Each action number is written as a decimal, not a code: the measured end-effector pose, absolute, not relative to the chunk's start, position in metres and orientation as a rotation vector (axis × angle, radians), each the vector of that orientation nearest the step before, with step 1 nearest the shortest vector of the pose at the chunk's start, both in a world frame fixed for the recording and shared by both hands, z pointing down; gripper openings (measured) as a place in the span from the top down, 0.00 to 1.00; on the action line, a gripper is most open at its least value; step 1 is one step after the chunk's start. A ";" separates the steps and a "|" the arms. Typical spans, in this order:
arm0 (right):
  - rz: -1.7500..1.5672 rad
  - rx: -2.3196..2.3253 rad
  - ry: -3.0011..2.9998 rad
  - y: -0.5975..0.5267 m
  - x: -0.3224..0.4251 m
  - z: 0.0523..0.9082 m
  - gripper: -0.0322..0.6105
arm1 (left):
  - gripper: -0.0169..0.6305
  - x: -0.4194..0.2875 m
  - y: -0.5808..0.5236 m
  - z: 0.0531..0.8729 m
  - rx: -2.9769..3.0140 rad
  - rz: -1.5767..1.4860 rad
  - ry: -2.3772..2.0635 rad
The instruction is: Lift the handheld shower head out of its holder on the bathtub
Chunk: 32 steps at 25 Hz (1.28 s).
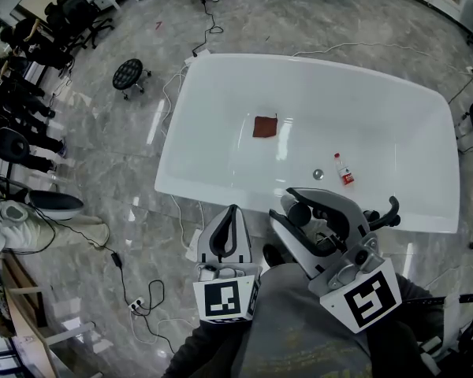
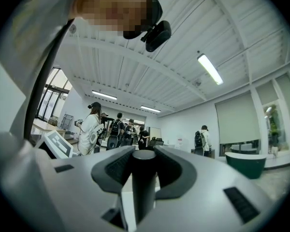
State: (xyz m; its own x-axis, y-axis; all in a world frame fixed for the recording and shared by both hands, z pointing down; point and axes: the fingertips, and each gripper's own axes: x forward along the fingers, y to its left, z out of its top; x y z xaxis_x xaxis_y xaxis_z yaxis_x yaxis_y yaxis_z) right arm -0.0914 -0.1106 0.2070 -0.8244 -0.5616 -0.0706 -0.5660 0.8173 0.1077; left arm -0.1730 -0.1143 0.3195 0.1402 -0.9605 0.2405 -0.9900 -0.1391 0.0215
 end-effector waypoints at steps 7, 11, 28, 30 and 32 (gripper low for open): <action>0.226 -0.896 2.953 -0.108 -0.092 0.197 0.76 | 0.97 -0.173 -0.115 0.314 2.241 0.228 -1.946; 0.225 -0.897 2.955 -0.106 -0.091 0.192 0.76 | 0.97 -0.172 -0.112 0.307 2.245 0.223 -1.947; 0.266 -0.904 2.911 -0.092 -0.090 0.184 0.76 | 0.97 -0.170 -0.101 0.297 2.291 0.212 -1.946; 0.271 -0.915 2.895 -0.083 -0.092 0.178 0.76 | 0.97 -0.172 -0.092 0.294 2.300 0.218 -1.937; 0.287 -0.931 2.878 -0.072 -0.094 0.172 0.76 | 0.97 -0.178 -0.081 0.291 2.306 0.219 -1.932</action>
State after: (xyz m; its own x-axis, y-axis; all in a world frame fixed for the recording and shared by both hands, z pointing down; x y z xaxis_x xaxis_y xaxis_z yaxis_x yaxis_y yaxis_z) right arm -0.0943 -0.0718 0.1722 -0.8075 -0.5690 -0.1558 -0.5885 0.7950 0.1469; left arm -0.1775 -0.0807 0.2912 0.1721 -0.9664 0.1907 -0.9846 -0.1748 0.0026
